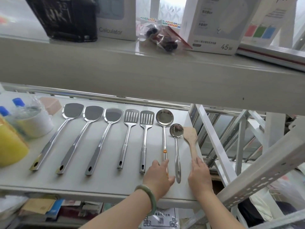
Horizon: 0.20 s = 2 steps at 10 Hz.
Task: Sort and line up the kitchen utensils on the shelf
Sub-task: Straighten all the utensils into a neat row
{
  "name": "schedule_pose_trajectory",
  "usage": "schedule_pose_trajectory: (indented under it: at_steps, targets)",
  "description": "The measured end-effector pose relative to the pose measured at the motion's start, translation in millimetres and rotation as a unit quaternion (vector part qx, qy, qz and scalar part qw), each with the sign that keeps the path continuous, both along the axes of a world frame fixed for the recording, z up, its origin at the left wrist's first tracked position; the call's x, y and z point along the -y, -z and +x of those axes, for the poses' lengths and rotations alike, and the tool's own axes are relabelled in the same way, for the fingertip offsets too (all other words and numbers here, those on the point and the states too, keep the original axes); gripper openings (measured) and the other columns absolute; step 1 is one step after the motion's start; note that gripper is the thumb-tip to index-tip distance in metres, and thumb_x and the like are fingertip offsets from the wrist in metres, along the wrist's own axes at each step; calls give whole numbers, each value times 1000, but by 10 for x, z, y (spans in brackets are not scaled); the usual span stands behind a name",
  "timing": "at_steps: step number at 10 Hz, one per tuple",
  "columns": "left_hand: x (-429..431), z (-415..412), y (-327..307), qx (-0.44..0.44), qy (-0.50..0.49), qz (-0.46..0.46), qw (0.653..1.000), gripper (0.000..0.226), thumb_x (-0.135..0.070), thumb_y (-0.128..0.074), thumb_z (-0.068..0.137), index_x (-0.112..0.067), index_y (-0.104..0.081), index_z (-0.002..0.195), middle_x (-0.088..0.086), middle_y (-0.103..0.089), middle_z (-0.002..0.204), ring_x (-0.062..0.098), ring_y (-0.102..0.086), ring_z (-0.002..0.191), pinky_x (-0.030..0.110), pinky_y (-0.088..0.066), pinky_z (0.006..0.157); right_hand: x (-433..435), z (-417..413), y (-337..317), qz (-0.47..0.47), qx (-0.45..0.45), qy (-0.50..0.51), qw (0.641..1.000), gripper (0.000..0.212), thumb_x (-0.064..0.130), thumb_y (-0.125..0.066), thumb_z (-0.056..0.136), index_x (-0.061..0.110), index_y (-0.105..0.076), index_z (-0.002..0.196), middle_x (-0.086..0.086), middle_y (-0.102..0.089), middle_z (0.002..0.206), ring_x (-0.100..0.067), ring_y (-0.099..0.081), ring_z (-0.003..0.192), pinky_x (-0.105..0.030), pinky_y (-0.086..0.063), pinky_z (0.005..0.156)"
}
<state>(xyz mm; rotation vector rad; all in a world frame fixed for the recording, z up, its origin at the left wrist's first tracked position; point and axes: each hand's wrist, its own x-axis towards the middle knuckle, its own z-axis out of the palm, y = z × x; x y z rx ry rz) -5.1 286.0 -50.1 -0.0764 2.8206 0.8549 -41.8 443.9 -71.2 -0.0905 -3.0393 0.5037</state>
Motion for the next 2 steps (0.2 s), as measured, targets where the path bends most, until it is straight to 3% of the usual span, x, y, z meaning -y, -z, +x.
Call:
schedule_pose_trajectory:
  at_steps: [1, 2]
  targets:
    - [133, 81, 17, -53, -9, 0, 999, 62, -54, -37, 88, -29, -25, 144, 4, -44, 121, 20, -50, 107, 33, -44, 96, 42, -15, -20, 17, -31, 4, 999, 50, 14, -33, 95, 7, -29, 145, -13, -28, 154, -25, -20, 143, -35, -13, 120]
    - [381, 181, 45, -118, -2, 7, 993, 52, -46, -34, 93, -26, -33, 141, -1, -43, 121, 14, -46, 110, 26, -38, 101, 194, -25, -94, -10, -55, -7, 998, 51, 22, -35, 95, 13, -29, 146, -9, -19, 157, -22, -10, 146, -35, -7, 119]
